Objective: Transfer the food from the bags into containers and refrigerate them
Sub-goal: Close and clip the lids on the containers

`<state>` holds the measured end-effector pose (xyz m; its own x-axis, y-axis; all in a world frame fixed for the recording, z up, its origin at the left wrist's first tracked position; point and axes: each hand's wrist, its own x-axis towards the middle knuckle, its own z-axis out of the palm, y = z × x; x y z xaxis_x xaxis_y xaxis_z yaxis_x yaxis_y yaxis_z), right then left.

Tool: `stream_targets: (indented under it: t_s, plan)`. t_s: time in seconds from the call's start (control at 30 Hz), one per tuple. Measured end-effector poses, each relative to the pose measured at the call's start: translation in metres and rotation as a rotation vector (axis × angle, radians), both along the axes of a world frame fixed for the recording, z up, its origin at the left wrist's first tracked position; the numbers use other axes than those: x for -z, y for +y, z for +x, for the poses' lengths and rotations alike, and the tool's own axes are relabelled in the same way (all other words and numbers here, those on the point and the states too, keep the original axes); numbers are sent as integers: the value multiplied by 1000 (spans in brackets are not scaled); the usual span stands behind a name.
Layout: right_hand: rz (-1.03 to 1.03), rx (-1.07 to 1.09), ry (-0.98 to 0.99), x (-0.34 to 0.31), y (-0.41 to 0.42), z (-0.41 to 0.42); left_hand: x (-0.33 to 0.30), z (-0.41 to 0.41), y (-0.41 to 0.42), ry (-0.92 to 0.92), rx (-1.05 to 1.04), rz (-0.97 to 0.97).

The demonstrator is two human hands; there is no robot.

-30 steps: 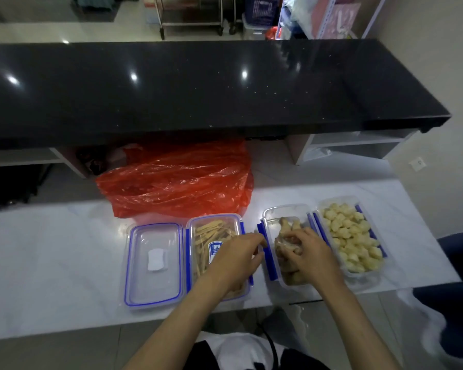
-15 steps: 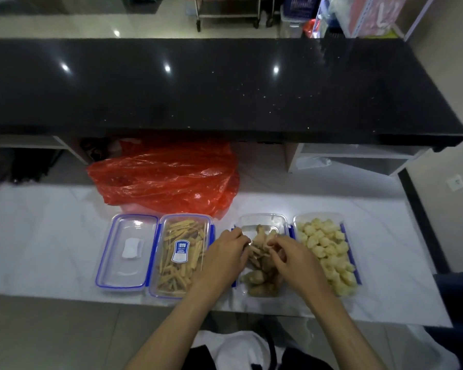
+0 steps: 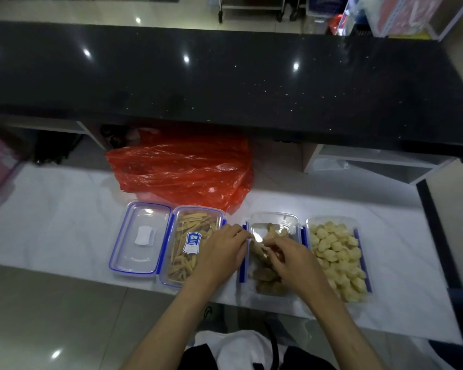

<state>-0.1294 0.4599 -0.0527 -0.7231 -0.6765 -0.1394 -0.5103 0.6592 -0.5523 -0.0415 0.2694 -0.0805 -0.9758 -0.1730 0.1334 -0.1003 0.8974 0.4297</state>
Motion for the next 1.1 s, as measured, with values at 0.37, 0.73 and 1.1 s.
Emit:
stream_targets:
  t_s: [0.37,0.73,1.1]
  plan:
    - [-7,-201,180,-10,-117,61,-2,92,-138,-35,-400,-91]
    - [140,-187,275,17,-164,108,33,170,-219,-305,-819,131]
    - [42,-61,166,8,-179,118,7,181,-233,95,-834,458]
